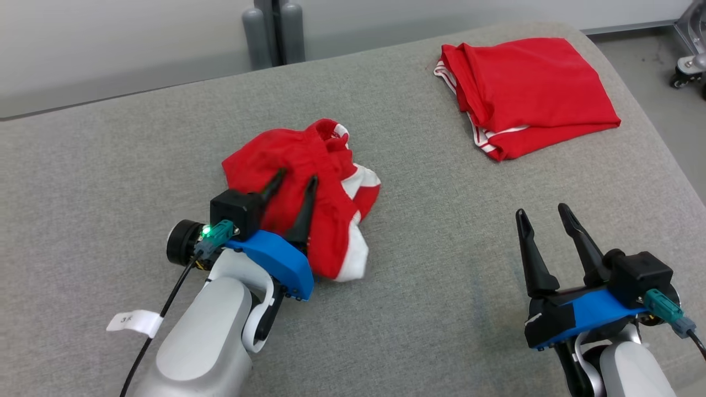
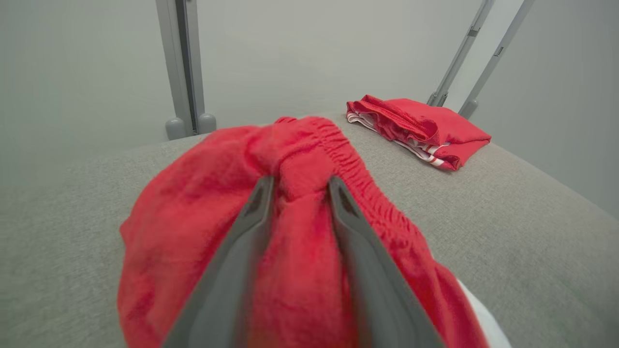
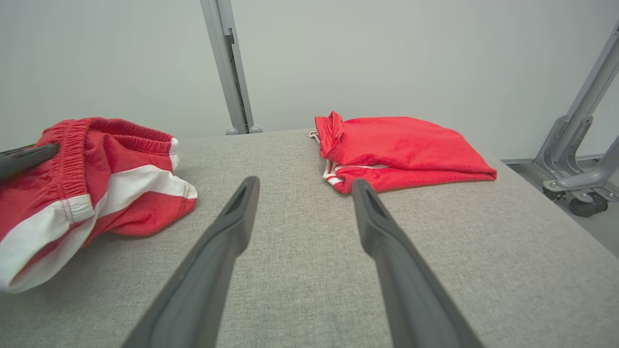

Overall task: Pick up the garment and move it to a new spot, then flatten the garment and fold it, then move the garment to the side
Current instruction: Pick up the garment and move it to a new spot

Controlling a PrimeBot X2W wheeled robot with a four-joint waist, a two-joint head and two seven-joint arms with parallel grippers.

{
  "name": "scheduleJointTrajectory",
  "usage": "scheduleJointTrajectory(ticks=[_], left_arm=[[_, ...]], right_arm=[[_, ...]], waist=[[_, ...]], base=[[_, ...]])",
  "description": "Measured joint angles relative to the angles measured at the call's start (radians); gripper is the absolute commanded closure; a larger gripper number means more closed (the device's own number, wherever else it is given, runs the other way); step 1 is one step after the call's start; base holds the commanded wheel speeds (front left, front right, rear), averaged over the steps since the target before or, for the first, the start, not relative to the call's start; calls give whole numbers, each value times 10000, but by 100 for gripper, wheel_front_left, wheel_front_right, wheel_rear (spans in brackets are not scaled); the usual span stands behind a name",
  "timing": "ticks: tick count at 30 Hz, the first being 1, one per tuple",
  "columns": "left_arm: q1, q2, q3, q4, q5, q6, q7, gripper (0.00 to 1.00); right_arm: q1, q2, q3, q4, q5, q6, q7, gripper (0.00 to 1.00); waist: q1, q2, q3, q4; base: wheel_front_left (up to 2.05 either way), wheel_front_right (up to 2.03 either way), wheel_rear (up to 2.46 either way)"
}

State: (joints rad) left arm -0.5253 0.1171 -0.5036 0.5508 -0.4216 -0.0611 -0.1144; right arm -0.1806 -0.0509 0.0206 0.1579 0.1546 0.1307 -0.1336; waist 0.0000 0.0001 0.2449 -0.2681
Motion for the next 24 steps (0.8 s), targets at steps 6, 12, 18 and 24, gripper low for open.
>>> scheduleJointTrajectory(ticks=[6, 12, 18, 24], left_arm=[[5, 36, 328, -25, -10, 245, -1012, 0], [454, 499, 1020, -606, -38, 617, -1404, 0], [1186, 1078, 1856, -1524, -29, 970, -1461, 0], [2252, 1411, 2644, -2685, 81, 1312, -1471, 0]], right_arm=[[84, 2, -35, 107, -82, 0, 46, 0], [278, 4, -107, 104, -132, 0, 138, 0], [436, 6, -199, 46, -165, 0, 224, 0], [587, 8, -347, -58, -221, 0, 303, 0]], waist=[[0, 0, -393, 301], [0, 0, -750, 771], [0, 0, -937, 1272], [0, 0, -1096, 1730]], base=[[0, 0, 0], [0, 0, 0], [0, 0, 0], [0, 0, 0]])
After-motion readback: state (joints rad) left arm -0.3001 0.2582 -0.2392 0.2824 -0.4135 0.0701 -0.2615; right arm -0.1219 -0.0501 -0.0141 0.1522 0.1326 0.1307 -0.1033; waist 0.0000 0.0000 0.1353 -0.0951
